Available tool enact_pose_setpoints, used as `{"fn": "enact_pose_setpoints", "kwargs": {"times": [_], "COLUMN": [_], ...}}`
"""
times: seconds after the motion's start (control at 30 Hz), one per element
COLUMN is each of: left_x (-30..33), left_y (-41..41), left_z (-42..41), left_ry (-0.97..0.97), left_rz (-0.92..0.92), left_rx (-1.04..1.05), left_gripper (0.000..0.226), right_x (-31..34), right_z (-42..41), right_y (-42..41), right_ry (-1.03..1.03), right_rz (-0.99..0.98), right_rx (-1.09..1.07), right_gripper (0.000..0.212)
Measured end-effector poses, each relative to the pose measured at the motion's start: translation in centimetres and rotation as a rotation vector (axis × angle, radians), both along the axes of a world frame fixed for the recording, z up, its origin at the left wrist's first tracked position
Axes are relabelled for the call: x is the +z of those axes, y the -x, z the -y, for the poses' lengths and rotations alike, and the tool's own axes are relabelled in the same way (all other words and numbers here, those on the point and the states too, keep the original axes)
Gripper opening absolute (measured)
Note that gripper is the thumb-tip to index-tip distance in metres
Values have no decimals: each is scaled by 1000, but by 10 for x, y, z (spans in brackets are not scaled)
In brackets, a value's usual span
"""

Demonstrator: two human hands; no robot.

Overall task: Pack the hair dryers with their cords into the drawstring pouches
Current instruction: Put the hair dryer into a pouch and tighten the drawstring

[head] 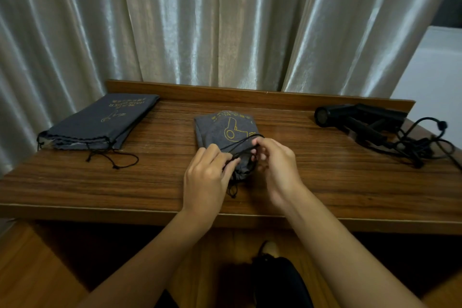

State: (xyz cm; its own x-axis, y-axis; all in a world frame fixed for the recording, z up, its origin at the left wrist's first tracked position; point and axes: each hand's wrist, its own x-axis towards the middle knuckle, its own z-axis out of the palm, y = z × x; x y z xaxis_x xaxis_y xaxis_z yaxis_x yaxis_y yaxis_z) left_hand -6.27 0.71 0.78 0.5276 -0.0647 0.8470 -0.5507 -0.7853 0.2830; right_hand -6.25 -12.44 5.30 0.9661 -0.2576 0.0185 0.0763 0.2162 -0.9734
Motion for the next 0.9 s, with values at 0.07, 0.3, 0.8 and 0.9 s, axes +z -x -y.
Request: {"fn": "enact_pose_setpoints", "kwargs": {"times": [0.07,0.3,0.8,0.9], "left_x": [2,11,19,18], "left_y": [1,4,7,5], "left_z": [1,7,5,7], "left_ry": [11,40,451,416], "left_rz": [-28,-154,-365,-414], "left_rx": [22,143,-18,-7], "left_gripper": [13,19,20,19], "right_x": [-2,-19,-24,-25], "right_z": [1,-6,-10,-9], "right_y": [2,7,2,2], "right_ry": [-43,107,120,133], "right_rz": [17,69,95,91], "right_rx": [21,-8,30,39], "right_gripper": [26,26,27,26]}}
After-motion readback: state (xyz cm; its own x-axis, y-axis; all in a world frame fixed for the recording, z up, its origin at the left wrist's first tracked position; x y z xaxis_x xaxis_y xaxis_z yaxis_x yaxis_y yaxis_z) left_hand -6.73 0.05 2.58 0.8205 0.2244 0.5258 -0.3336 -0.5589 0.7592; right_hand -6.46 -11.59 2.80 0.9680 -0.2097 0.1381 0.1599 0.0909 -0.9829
